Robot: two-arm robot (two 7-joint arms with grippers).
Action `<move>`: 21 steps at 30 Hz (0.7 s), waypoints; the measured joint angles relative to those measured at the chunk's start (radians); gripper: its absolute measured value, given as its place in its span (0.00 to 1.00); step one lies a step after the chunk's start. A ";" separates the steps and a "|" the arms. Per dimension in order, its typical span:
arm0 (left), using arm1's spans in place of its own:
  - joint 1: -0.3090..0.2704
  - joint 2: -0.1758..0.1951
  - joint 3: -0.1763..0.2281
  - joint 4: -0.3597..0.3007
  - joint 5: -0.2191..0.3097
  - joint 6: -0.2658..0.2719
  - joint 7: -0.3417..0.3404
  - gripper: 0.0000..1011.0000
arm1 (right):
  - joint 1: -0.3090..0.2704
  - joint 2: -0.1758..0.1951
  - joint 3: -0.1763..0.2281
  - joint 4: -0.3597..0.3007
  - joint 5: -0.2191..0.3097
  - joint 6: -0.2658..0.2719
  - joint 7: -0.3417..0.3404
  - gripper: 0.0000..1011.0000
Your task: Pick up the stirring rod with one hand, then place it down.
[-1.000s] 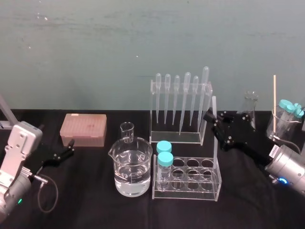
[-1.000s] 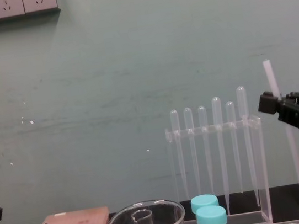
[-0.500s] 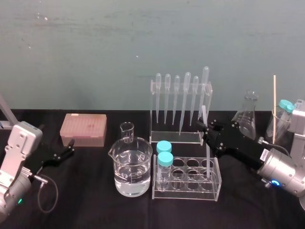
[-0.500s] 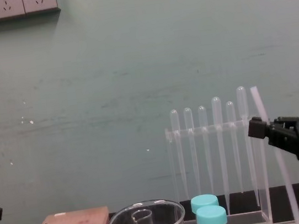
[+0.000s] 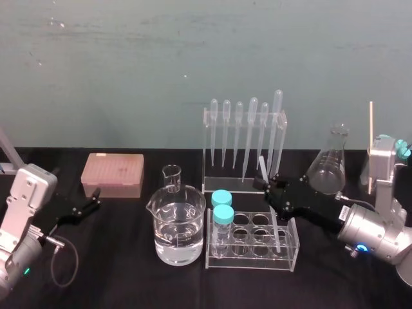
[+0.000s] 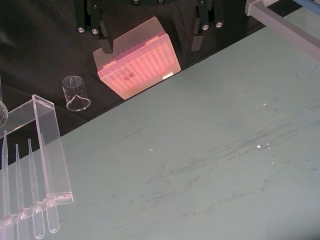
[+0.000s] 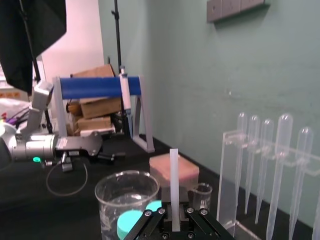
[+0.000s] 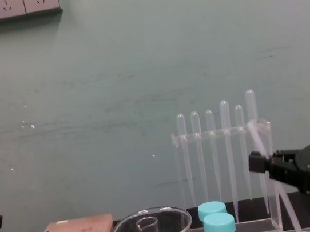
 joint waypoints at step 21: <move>0.000 0.000 0.000 0.000 0.000 0.000 0.000 0.99 | 0.027 -0.002 -0.025 0.041 -0.019 0.037 -0.020 0.07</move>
